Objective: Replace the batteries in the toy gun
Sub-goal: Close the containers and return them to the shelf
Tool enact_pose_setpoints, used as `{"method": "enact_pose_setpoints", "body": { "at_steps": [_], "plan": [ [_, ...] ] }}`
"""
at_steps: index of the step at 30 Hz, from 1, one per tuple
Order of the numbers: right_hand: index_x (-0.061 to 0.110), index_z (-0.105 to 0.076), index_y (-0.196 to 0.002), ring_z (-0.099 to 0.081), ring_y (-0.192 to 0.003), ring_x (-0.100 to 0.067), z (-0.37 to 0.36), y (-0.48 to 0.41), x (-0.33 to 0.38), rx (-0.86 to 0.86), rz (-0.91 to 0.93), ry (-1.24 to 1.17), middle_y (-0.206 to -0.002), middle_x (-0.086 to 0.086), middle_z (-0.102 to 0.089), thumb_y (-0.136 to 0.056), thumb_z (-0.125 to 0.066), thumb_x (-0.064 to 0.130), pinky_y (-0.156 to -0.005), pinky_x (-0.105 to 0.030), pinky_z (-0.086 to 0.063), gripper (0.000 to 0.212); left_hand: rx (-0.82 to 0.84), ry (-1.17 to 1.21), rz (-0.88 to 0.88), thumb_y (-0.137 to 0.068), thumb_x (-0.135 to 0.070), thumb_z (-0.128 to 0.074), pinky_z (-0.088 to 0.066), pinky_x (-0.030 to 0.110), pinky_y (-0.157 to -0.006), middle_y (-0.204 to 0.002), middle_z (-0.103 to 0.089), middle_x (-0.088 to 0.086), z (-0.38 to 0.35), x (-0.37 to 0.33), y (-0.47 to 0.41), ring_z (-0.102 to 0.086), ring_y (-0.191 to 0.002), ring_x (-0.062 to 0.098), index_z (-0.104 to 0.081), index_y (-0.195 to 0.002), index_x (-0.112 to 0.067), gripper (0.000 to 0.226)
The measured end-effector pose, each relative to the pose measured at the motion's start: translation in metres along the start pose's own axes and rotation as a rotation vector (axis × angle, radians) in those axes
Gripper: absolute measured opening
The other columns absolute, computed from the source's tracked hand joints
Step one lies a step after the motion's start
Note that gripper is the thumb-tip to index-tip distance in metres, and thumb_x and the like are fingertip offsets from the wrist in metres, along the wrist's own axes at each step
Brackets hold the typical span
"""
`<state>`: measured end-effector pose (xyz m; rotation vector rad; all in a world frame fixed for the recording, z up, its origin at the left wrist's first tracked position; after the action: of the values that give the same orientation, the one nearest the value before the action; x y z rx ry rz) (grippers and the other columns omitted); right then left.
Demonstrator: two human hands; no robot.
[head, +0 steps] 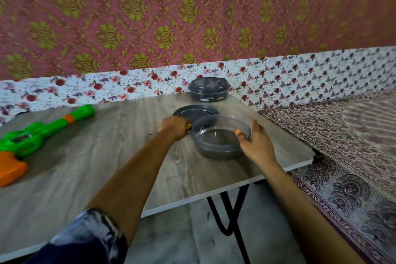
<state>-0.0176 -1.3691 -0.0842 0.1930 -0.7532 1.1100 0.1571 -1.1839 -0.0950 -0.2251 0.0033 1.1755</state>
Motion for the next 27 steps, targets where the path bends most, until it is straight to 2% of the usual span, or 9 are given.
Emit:
{"method": "enact_pose_setpoints", "body": {
  "at_steps": [4, 10, 14, 16, 18, 21, 23, 25, 27],
  "plan": [
    [0.005, -0.015, -0.147, -0.029, -0.137, -0.032, -0.014, -0.001, -0.003, 0.027, -0.055, -0.089, -0.152, -0.016, -0.024, -0.096, -0.037, 0.040, -0.110, -0.037, -0.026, 0.065, -0.109, -0.006, 0.036, -0.096, -0.024, -0.047, -0.053, 0.031, -0.077, -0.090, -0.064, 0.007, -0.002, 0.005, 0.002, -0.061, -0.079, 0.020, -0.065, -0.095, -0.012, 0.021],
    [0.007, -0.022, -0.146, -0.033, -0.136, -0.032, -0.023, -0.004, 0.004, 0.032, -0.048, -0.119, -0.148, -0.017, -0.033, -0.095, -0.042, 0.040, -0.110, -0.038, -0.028, 0.064, -0.199, -0.172, 0.043, -0.098, -0.022, -0.045, -0.051, 0.036, -0.080, -0.106, -0.066, 0.013, 0.033, 0.043, 0.016, -0.064, -0.091, 0.028, -0.061, -0.110, -0.013, 0.022],
    [0.008, -0.025, -0.145, -0.038, -0.132, -0.031, -0.029, -0.003, 0.013, 0.055, -0.040, -0.124, -0.144, -0.016, -0.038, -0.094, -0.044, 0.040, -0.108, -0.038, -0.032, 0.063, -0.308, -0.027, 0.047, -0.099, -0.021, -0.042, -0.052, 0.038, -0.072, -0.098, -0.066, 0.016, 0.073, 0.063, 0.032, -0.065, -0.087, 0.032, -0.053, -0.120, -0.015, 0.024],
    [0.008, -0.030, -0.143, -0.042, -0.129, -0.032, -0.033, -0.003, 0.021, 0.061, -0.021, -0.134, -0.141, -0.016, -0.043, -0.093, -0.045, 0.040, -0.104, -0.038, -0.035, 0.061, -0.423, 0.164, 0.041, -0.099, -0.022, -0.043, -0.048, 0.035, -0.063, -0.086, -0.062, 0.012, 0.101, 0.066, 0.044, -0.063, -0.079, 0.030, -0.053, -0.114, -0.011, 0.021],
    [0.007, -0.032, -0.141, -0.043, -0.127, -0.032, -0.039, -0.002, 0.028, 0.068, -0.007, -0.146, -0.140, -0.017, -0.044, -0.093, -0.045, 0.040, -0.104, -0.039, -0.037, 0.059, -0.559, 0.416, 0.079, -0.098, -0.023, -0.047, -0.044, 0.031, -0.064, -0.083, -0.059, 0.009, 0.132, 0.070, 0.059, -0.057, -0.073, 0.024, -0.056, -0.109, -0.005, 0.022],
    [0.008, -0.029, -0.143, -0.041, -0.129, -0.032, -0.046, 0.003, 0.036, 0.084, 0.009, -0.152, -0.142, -0.016, -0.041, -0.094, -0.043, 0.040, -0.105, -0.039, -0.035, 0.061, -0.728, 0.853, 0.195, -0.096, -0.026, -0.052, -0.033, 0.023, -0.050, -0.062, -0.045, 0.002, 0.153, 0.086, 0.085, -0.040, -0.053, 0.011, -0.053, -0.077, -0.009, 0.025],
    [0.010, -0.027, -0.144, -0.039, -0.131, -0.031, -0.049, 0.009, 0.041, 0.104, 0.033, -0.191, -0.144, -0.015, -0.039, -0.093, -0.044, 0.043, -0.106, -0.038, -0.033, 0.062, -0.701, 1.224, 0.303, -0.095, -0.025, -0.054, -0.027, 0.023, -0.044, -0.057, -0.035, 0.002, 0.134, 0.100, 0.093, -0.030, -0.047, 0.011, -0.042, -0.066, -0.014, 0.033],
    [0.014, -0.023, -0.146, -0.033, -0.136, -0.028, -0.053, 0.017, 0.042, 0.148, 0.037, -0.278, -0.149, -0.011, -0.033, -0.092, -0.044, 0.048, -0.110, -0.038, -0.028, 0.068, -0.573, 1.541, 0.481, -0.095, -0.023, -0.056, -0.024, 0.018, -0.036, -0.056, -0.034, 0.001, 0.099, 0.110, 0.093, -0.029, -0.041, 0.009, -0.041, -0.068, -0.015, 0.032],
    [0.020, -0.020, -0.148, -0.029, -0.139, -0.025, -0.057, 0.023, 0.040, 0.196, 0.039, -0.342, -0.152, -0.008, -0.029, -0.090, -0.043, 0.051, -0.115, -0.040, -0.025, 0.070, -0.408, 1.670, 0.611, -0.094, -0.018, -0.056, -0.023, 0.013, -0.031, -0.051, -0.036, -0.001, 0.067, 0.115, 0.093, -0.029, -0.032, 0.005, -0.044, -0.067, -0.014, 0.030]
  ]
}}
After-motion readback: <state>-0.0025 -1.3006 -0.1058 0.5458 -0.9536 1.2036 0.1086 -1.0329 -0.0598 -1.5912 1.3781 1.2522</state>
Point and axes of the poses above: each hand's wrist, its own y-axis away from the middle knuckle, its own z-axis out of the back of the hand, x = y × z, the point moved 9 cm from there along -y, towards the middle knuckle
